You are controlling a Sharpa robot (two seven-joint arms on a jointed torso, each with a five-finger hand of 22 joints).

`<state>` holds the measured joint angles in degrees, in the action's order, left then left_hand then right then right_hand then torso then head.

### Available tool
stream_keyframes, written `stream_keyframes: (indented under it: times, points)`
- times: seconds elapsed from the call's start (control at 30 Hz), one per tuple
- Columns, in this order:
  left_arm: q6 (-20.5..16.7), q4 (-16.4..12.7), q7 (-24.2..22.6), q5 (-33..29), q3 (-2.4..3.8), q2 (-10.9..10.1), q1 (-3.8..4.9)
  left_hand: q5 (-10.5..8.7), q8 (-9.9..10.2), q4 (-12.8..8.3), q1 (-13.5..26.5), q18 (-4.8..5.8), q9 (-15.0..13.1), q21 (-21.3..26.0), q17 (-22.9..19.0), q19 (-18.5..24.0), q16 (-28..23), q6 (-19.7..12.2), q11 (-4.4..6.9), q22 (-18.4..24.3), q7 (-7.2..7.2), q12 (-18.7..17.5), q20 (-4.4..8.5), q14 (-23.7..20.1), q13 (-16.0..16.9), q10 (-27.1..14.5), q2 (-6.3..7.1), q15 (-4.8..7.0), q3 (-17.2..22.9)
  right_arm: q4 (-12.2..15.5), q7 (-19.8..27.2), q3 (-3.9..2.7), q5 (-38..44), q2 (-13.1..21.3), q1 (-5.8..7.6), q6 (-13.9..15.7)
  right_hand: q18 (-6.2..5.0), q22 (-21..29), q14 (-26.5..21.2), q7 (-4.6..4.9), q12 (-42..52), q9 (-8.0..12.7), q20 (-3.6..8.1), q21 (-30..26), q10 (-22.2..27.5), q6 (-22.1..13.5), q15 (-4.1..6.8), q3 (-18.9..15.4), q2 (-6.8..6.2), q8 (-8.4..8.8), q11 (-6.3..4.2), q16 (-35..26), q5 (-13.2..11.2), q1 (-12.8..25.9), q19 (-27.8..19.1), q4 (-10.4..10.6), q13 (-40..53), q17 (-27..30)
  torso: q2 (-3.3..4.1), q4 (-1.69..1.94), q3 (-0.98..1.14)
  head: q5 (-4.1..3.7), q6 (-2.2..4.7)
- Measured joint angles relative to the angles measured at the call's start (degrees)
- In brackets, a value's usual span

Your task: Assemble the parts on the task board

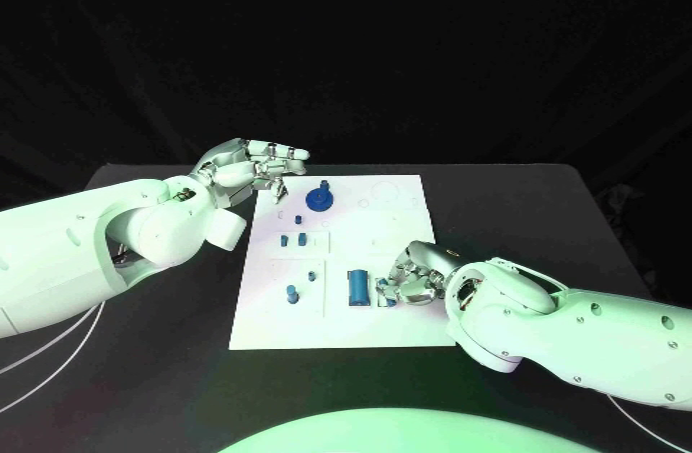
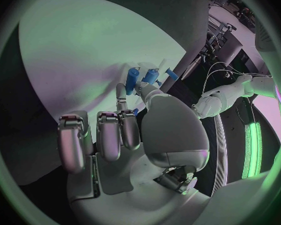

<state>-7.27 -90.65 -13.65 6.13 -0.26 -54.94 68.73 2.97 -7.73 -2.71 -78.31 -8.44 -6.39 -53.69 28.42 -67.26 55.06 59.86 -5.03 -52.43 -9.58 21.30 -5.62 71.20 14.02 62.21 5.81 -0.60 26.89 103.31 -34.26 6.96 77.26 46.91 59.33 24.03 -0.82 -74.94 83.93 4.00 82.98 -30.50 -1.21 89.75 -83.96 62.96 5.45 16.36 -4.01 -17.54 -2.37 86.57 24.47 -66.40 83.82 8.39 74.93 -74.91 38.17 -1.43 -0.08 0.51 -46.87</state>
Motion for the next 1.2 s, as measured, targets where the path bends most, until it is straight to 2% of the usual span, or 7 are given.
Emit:
stream_keyframes:
  times: [0.13, 0.23, 0.37, 0.5, 0.73, 1.03, 1.2]
  points:
    - [0.10, -0.01, 0.05, 0.00, 0.00, 0.00, 0.00, 0.00, -0.22, -0.16, 0.00, 0.00, 0.00, 0.00, 0.00, 0.00, 0.00, 0.00, 0.00, 0.11, 0.00, 0.23, 0.00, -0.21, 0.00, 0.00, 0.00, 0.20, -0.16, -0.33, -0.13, -0.03, 0.32, -0.35, 0.03, -0.47, 0.00, 0.00, 0.00, 0.10, 0.00, -0.40, 0.20, 0.00, -0.09, 0.12, 0.00, -0.14, 0.00, -0.78, -0.09, 0.23, -0.32, 0.00, 0.20, 0.17, 0.00, 0.00, 0.01, 0.00, -0.01, 0.00, -0.04]
    - [0.18, -0.02, 0.08, 0.01, 0.00, 0.02, 0.00, 0.00, -0.22, -0.16, 0.00, 0.00, 0.00, 0.00, 0.00, 0.00, 0.00, 0.00, 0.00, 0.11, 0.00, 0.24, 0.00, -0.21, 0.00, 0.00, 0.00, 0.21, -0.16, -0.70, -0.21, -0.08, 0.67, -0.62, 0.07, -0.73, 0.00, 0.01, 0.00, -0.02, 0.00, -0.24, 0.20, 0.00, -0.11, 0.42, 0.00, -0.30, 0.11, -0.62, -0.08, 0.23, -0.32, 0.61, 0.20, 0.34, 0.00, 0.00, 0.01, 0.01, 0.01, -0.05, -0.05]
    - [0.27, -0.02, 0.14, 0.01, 0.00, 0.02, 0.00, 0.00, -0.22, -0.16, 0.00, 0.00, 0.00, 0.00, 0.00, 0.00, 0.00, 0.00, 0.00, 0.10, 0.00, 0.23, 0.00, -0.21, 0.00, 0.00, 0.00, 0.20, -0.16, -0.98, -0.30, -0.10, 1.06, -0.83, 0.06, -0.92, 0.00, 0.01, 0.20, -0.94, 0.22, -0.24, 0.20, 0.00, -0.24, 1.35, 0.20, -0.70, -0.15, -0.63, -0.15, 0.23, -1.57, 1.37, 0.20, 0.87, -0.01, 0.00, 0.02, 0.02, 0.02, -0.07, -0.10]
    - [0.35, -0.02, 0.22, 0.06, 0.00, 0.01, 0.00, 0.00, -0.22, -0.16, 0.00, 0.00, 0.00, 0.00, 0.00, 0.00, 0.00, 0.00, 0.00, 0.10, 0.00, 0.24, 0.00, -0.21, 0.00, 0.00, 0.00, 0.21, -0.16, -1.12, -0.44, -0.05, 1.34, -0.91, -0.02, -1.06, 0.01, 0.01, 0.20, -3.14, 0.22, -0.46, 0.20, 0.00, -0.19, 3.96, 0.20, -1.22, -0.07, -0.76, -0.19, 0.23, -2.68, 2.63, 0.20, 1.50, -0.01, 0.00, 0.03, 0.00, 0.03, 0.02, -0.12]
    - [0.50, -0.02, 0.34, 0.15, 0.00, 0.00, 0.00, 0.00, -0.21, -0.16, 0.00, 0.00, 0.00, 0.27, -0.04, 0.00, 0.00, 0.00, 0.00, 0.24, 0.00, 0.23, 0.00, -0.21, -0.01, 0.00, 0.00, 0.20, -0.16, -1.09, -0.46, -0.05, 1.73, -1.00, -0.04, -1.20, 0.00, 0.01, 0.20, -2.98, 0.21, -0.57, 0.20, 0.00, -0.18, 3.80, 0.20, -2.37, -0.45, -0.88, -0.19, 0.23, -5.51, 4.36, 0.20, 2.86, -0.01, 0.00, 0.02, -0.02, 0.02, 0.10, -0.19]
    - [0.58, -0.02, 0.43, 0.25, 0.00, 0.00, 0.00, 0.00, -0.22, -0.16, 0.00, 0.01, 0.00, 0.29, -0.04, 0.00, 0.00, 0.00, 0.00, 0.37, 0.00, 0.23, 0.00, -0.21, -0.01, 0.00, 0.00, 0.20, -0.16, -0.87, -0.47, -0.05, 2.07, -0.89, -0.10, -1.33, 0.00, 0.02, 0.20, -2.93, 0.22, -0.52, 0.20, 0.00, -0.18, 3.75, 0.20, -3.56, -0.68, -1.06, -0.19, 0.23, -4.96, 5.19, 0.20, 3.55, -0.01, 0.00, 0.01, -0.03, 0.01, 0.12, -0.25]
    - [0.61, -0.01, 0.45, 0.31, 0.00, -0.01, 0.00, 0.00, -0.21, -0.16, 0.00, 0.00, 0.00, 0.29, -0.04, 0.00, 0.00, 0.00, 0.00, 0.37, 0.00, 0.23, 0.00, -0.20, -0.01, 0.00, 0.00, 0.20, -0.16, 0.15, -0.40, 0.00, 2.54, -0.02, -0.23, -1.10, 0.00, 0.02, 0.20, -2.93, 0.21, -0.59, 0.20, 0.00, -0.18, 3.72, 0.20, -3.83, -0.70, -1.28, -0.19, 0.23, -4.96, 5.21, 0.20, 3.50, -0.01, 0.00, 0.01, -0.02, 0.02, 0.11, -0.25]
